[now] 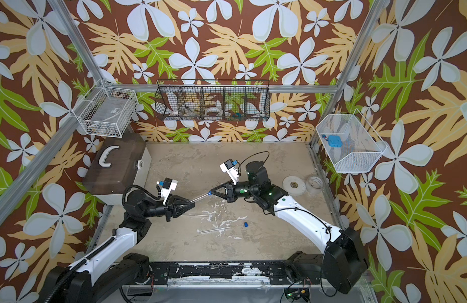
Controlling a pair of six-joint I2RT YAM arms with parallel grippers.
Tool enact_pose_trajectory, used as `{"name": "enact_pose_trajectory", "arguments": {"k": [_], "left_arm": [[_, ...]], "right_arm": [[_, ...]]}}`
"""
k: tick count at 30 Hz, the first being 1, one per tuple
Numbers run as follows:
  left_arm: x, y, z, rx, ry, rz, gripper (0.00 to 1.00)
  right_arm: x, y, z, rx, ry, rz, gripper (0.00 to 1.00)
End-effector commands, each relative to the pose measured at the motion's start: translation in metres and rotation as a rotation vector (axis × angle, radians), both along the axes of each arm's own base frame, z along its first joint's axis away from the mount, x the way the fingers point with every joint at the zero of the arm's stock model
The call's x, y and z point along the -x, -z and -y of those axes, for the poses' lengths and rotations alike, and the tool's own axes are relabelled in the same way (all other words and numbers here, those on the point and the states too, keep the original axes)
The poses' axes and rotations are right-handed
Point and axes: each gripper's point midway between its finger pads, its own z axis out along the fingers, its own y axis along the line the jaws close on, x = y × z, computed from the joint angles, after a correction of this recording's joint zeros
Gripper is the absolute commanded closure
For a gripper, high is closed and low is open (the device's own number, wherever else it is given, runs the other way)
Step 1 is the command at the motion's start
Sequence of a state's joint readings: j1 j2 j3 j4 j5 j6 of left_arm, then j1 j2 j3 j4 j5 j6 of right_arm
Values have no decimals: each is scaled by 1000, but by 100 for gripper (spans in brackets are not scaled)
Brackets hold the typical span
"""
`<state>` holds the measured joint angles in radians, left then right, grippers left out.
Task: Insert stoppers into test tubes
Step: Insert the stopper into the test tube.
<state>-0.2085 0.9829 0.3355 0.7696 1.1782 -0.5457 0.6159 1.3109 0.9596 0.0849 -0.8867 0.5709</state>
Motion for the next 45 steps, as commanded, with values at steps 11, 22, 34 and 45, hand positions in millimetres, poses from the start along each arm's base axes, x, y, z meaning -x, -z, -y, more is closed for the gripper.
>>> {"name": "enact_pose_trajectory", "arguments": {"k": [11,22,34,45], "left_arm": [[6,-43,-2,104,-29,206,100],[14,-47,-3,117,-4,240,100],[9,-17,1,15,26,236,100],[13,0,4,-52,98,229,100]], "right_arm": [[35,3,-11,-39,-168,-84,97],[42,5,-11,-52,-200,-106,97],[28,-48,14,-76,-155,-7,77],[16,-46,43,-56,-66,-8,72]]}}
